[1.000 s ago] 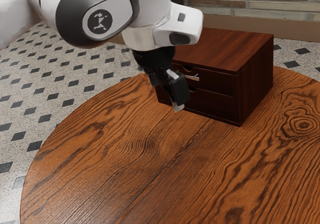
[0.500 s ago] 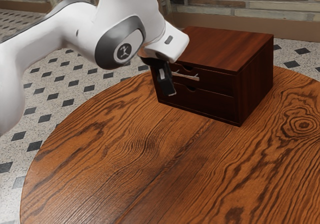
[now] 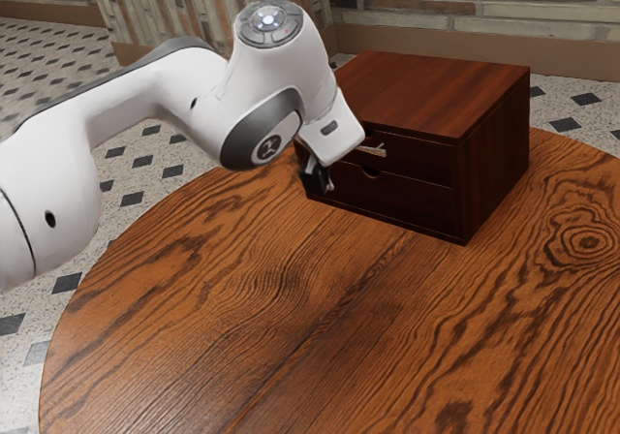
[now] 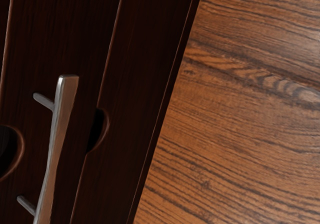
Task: Pull the drawer handle with one arm to open the drawer
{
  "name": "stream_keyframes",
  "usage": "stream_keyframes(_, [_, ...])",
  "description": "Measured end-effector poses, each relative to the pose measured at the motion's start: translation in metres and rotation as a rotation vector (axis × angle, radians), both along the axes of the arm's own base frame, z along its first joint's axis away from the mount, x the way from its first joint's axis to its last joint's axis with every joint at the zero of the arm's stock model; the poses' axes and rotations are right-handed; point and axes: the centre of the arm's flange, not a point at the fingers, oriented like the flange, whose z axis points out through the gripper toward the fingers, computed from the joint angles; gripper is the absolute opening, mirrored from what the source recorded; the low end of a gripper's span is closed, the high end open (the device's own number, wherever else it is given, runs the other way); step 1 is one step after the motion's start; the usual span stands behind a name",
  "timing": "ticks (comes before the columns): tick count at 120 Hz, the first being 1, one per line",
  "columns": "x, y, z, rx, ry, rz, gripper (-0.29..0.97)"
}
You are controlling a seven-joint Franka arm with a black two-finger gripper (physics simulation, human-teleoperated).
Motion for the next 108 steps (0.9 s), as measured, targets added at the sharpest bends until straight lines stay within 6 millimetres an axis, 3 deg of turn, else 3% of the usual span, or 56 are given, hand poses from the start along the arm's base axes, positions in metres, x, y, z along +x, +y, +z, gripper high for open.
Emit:
stream_keyframes(35, [0.017, -0.005, -0.016, 0.049, -0.011, -0.103, 0.68])
stream_keyframes(58, [0.027, 0.009, -0.015, 0.066, -0.036, -0.123, 0.68])
stream_keyframes(108, [0.043, -0.002, -0.027, 0.092, -0.045, -0.19, 0.68])
